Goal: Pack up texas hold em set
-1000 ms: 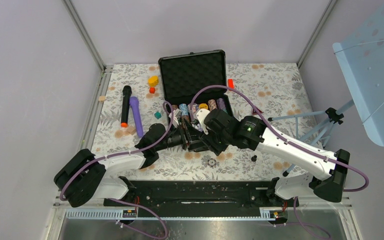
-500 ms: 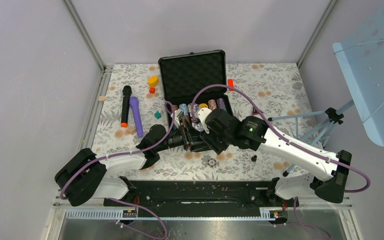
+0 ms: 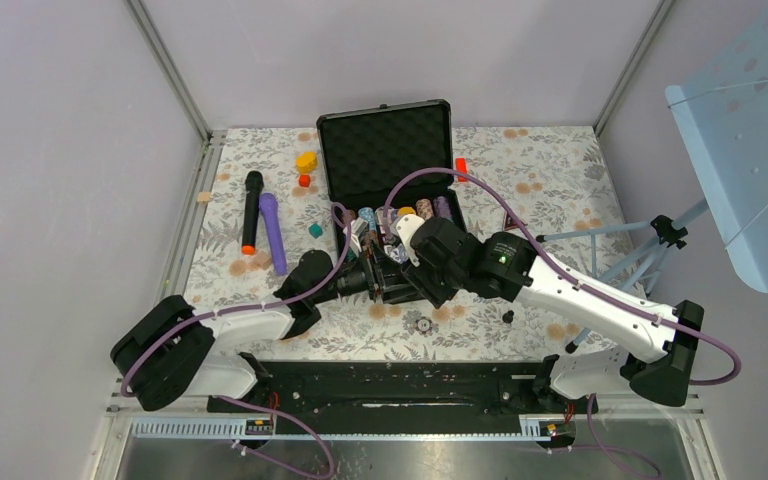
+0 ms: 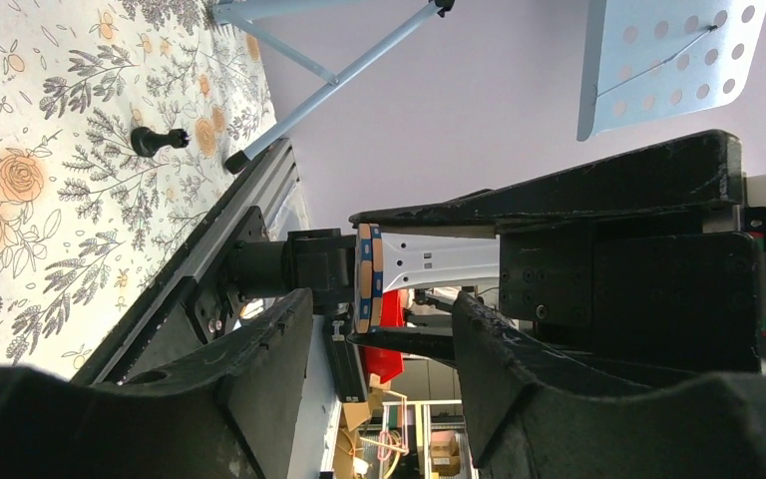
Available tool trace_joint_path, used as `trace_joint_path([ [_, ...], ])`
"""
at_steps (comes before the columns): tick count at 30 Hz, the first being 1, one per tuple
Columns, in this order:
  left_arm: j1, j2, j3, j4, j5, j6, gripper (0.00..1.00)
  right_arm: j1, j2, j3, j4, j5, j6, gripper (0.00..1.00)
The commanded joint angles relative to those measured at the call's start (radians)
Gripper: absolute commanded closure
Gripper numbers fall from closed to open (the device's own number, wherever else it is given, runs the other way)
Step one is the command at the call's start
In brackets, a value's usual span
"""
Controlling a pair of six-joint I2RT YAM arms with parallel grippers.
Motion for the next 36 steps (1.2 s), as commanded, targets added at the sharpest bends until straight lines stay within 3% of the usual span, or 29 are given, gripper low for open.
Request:
trace_joint_path([
  [1,-0.012,0.011,0.023,0.087,0.004,-0.006,0.48,0.008,-0.039,0.028,0.029,0.012,0.019,1.0],
  [11,-0.02,0.023,0.023,0.107,0.002,-0.013,0.52,0.01,-0.044,0.035,0.033,-0.007,0.028,1.0],
  [36,-0.027,0.05,0.033,0.134,0.008,-0.023,0.73,0.008,-0.041,0.039,0.035,-0.014,0.024,1.0],
])
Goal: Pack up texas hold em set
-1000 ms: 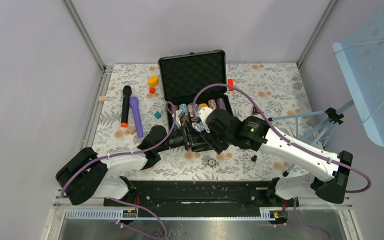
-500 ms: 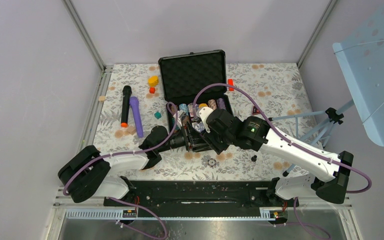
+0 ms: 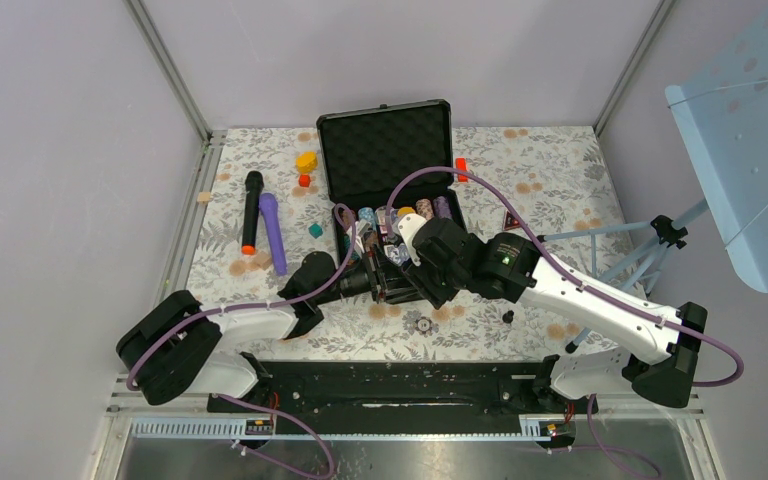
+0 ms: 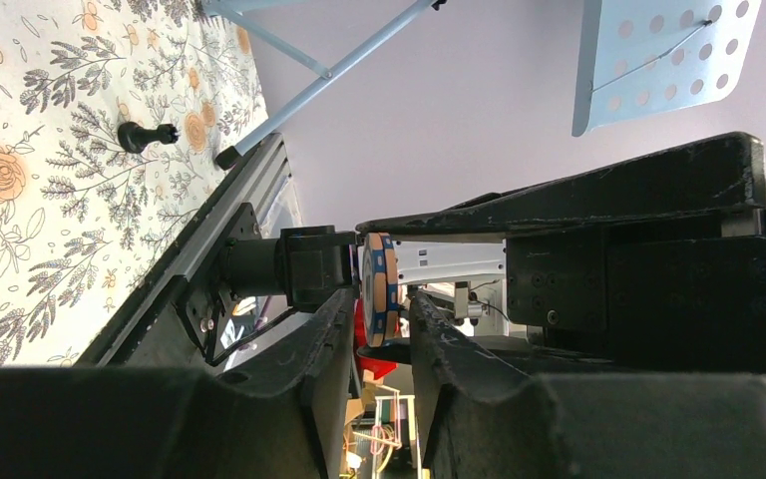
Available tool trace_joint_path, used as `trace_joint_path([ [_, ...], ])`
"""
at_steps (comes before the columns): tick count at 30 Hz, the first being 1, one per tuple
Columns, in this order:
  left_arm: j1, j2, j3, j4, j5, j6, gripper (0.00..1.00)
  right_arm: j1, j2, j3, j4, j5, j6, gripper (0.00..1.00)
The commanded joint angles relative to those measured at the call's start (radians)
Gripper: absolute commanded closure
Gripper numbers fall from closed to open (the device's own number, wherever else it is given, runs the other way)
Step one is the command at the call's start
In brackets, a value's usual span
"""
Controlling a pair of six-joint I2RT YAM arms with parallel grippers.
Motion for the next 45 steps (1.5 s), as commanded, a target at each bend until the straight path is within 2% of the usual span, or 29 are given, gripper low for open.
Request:
trace_joint_path([
  [1,-0.009,0.012,0.032,0.082,0.009,-0.004,0.74,0.007,-0.029,0.039,0.033,-0.002,0.002,1.0],
  [11,-0.015,0.019,0.027,0.099,0.006,-0.009,0.84,0.007,-0.036,0.031,0.037,0.003,0.005,1.0],
  [13,-0.016,0.019,0.025,0.104,0.004,-0.01,0.89,0.006,-0.037,0.031,0.037,0.004,0.007,1.0],
  [15,-0.016,0.02,0.025,0.107,0.004,-0.011,0.98,0.007,-0.038,0.03,0.038,0.005,0.007,1.0],
  [18,-0.016,0.022,0.024,0.114,0.006,-0.013,1.0,0.007,-0.041,0.027,0.045,0.002,0.013,1.0],
  [20,-0.016,0.022,0.024,0.123,0.006,-0.01,1.0,0.007,-0.049,0.027,0.05,0.001,0.022,0.9],
  [23,-0.016,0.019,0.02,0.145,0.009,-0.001,1.0,0.006,-0.069,0.023,0.064,-0.011,0.045,0.58],
  [26,-0.016,0.015,0.023,0.146,0.013,0.021,1.0,0.006,-0.111,0.018,0.094,-0.019,0.082,0.36],
  [28,-0.015,0.007,0.022,0.145,0.012,0.04,1.0,0.005,-0.152,0.009,0.121,-0.013,0.121,0.3],
  [34,-0.016,-0.094,0.021,0.042,-0.012,0.149,1.0,-0.001,-0.318,-0.061,0.21,0.074,0.312,0.28],
  [37,-0.016,-0.156,0.04,-0.045,-0.018,0.222,1.0,-0.028,-0.392,-0.106,0.243,0.06,0.407,0.28],
  [40,-0.015,-0.216,0.049,-0.109,-0.028,0.271,1.0,-0.073,-0.457,-0.17,0.304,-0.029,0.506,0.3],
  [45,-0.015,-0.268,0.045,-0.116,-0.011,0.292,1.0,-0.147,-0.547,-0.292,0.488,-0.278,0.609,0.34],
])
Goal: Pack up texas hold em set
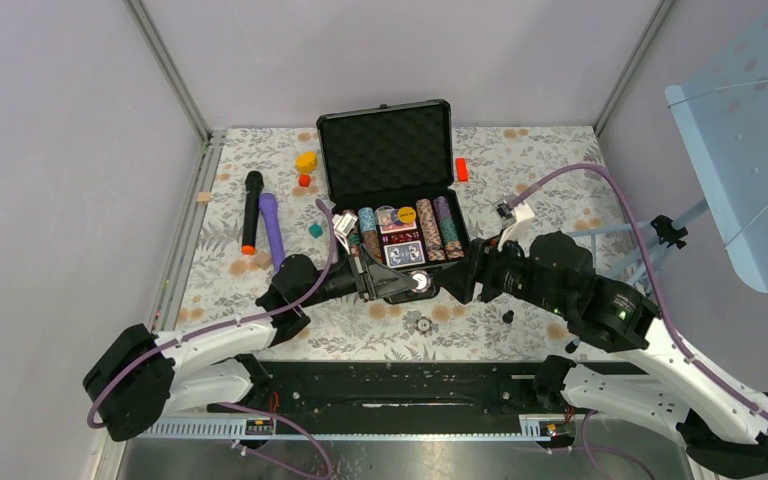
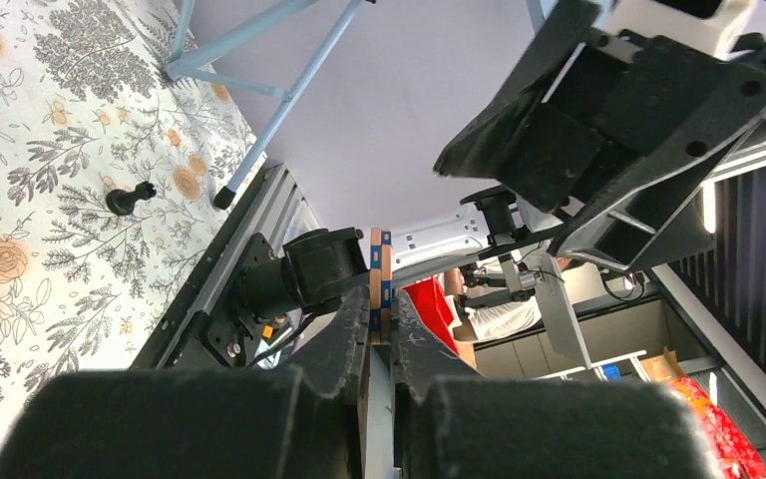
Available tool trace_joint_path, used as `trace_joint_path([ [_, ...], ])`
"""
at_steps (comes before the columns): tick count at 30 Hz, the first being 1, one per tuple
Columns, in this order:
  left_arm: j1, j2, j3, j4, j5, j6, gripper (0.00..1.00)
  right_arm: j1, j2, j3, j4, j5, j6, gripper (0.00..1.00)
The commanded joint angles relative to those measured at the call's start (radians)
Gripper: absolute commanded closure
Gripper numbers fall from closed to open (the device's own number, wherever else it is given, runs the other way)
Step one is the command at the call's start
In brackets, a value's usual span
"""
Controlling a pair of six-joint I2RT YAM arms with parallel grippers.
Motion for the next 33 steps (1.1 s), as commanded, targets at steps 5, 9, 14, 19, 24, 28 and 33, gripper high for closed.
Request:
trace_joint_path([
  [5,-0.004,-0.06,0.03,0.062,0.022,0.035,1.0,-0.063,-0.074,-0.142,0.275,-0.271,0.198,0.39],
  [9,-0.004,-0.077,0.031,0.099,0.036,0.022,1.0,-0.067,-0.072,-0.173,0.3,-0.288,0.219,0.42],
  [14,-0.006,-0.101,0.031,0.105,0.039,0.02,1.0,-0.069,-0.076,-0.183,0.3,-0.282,0.224,0.41],
  [19,-0.006,-0.095,0.032,0.152,0.054,-0.001,1.0,-0.07,-0.071,-0.185,0.315,-0.29,0.227,0.41],
  [24,-0.009,-0.081,0.037,0.187,0.063,-0.017,1.0,-0.071,-0.064,-0.193,0.35,-0.31,0.232,0.43],
  [28,-0.011,-0.078,0.037,0.212,0.07,-0.026,1.0,-0.074,-0.059,-0.195,0.352,-0.31,0.234,0.45],
  [33,-0.015,-0.082,0.036,0.231,0.076,-0.032,1.0,-0.078,-0.06,-0.198,0.359,-0.312,0.237,0.49],
])
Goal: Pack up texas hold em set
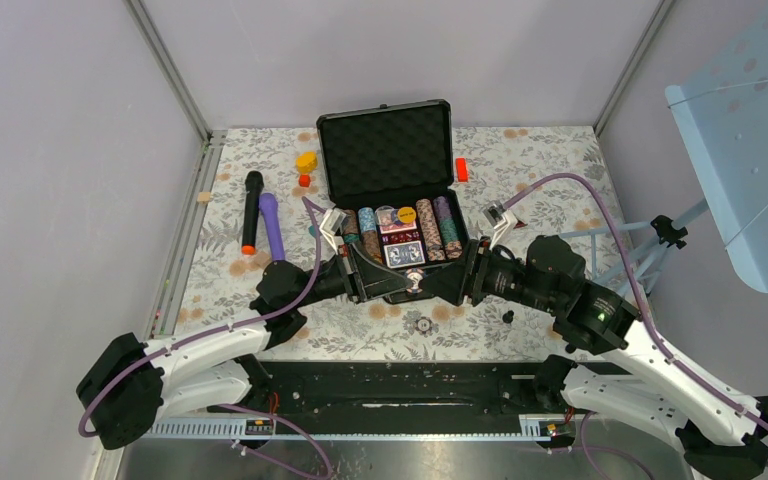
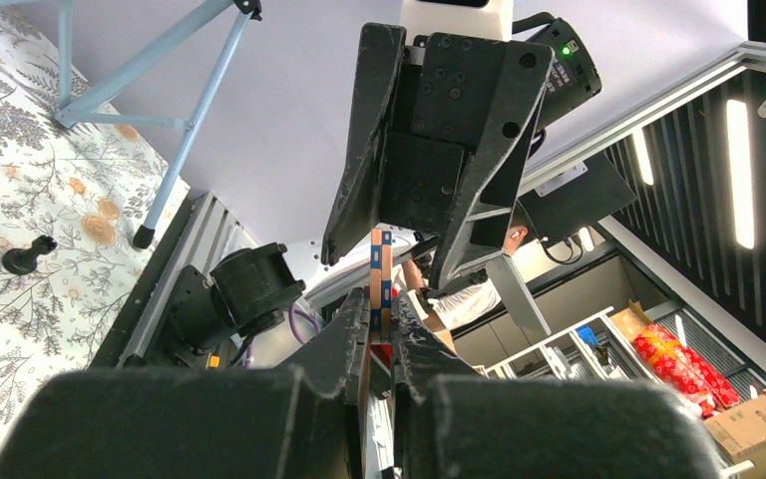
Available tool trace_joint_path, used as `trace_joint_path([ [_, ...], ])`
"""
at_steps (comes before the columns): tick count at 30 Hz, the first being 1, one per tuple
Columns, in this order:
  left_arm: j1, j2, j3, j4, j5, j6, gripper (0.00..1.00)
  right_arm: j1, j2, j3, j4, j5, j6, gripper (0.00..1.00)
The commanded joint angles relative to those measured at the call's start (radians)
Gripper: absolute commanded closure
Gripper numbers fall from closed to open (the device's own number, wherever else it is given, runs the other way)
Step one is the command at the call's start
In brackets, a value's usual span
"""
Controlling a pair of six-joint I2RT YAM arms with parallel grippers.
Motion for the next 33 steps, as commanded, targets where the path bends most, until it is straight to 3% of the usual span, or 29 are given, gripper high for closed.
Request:
trace_joint_path([
  [1,-0.008,-0.002,0.036,0.101,0.032,-0.009,1.0,-0.012,-0.004,-0.005,0.059,-0.027,0.012,0.5],
  [12,-0.021,0.015,0.034,0.13,0.033,-0.018,1.0,-0.014,0.003,-0.028,0.123,-0.058,0.058,0.61],
  [23,-0.024,0.023,0.031,0.141,0.025,-0.02,1.0,-0.014,0.002,-0.034,0.126,-0.08,0.063,0.83],
  [26,-0.025,0.026,0.031,0.14,0.026,-0.021,1.0,-0.014,0.009,-0.031,0.126,-0.089,0.063,0.95],
  [28,-0.025,0.028,0.031,0.137,0.025,-0.02,0.92,-0.015,0.011,-0.031,0.126,-0.093,0.063,1.0],
  [33,-0.023,0.03,0.029,0.13,0.019,-0.017,0.66,-0.016,-0.005,-0.03,0.121,-0.072,0.035,1.0],
])
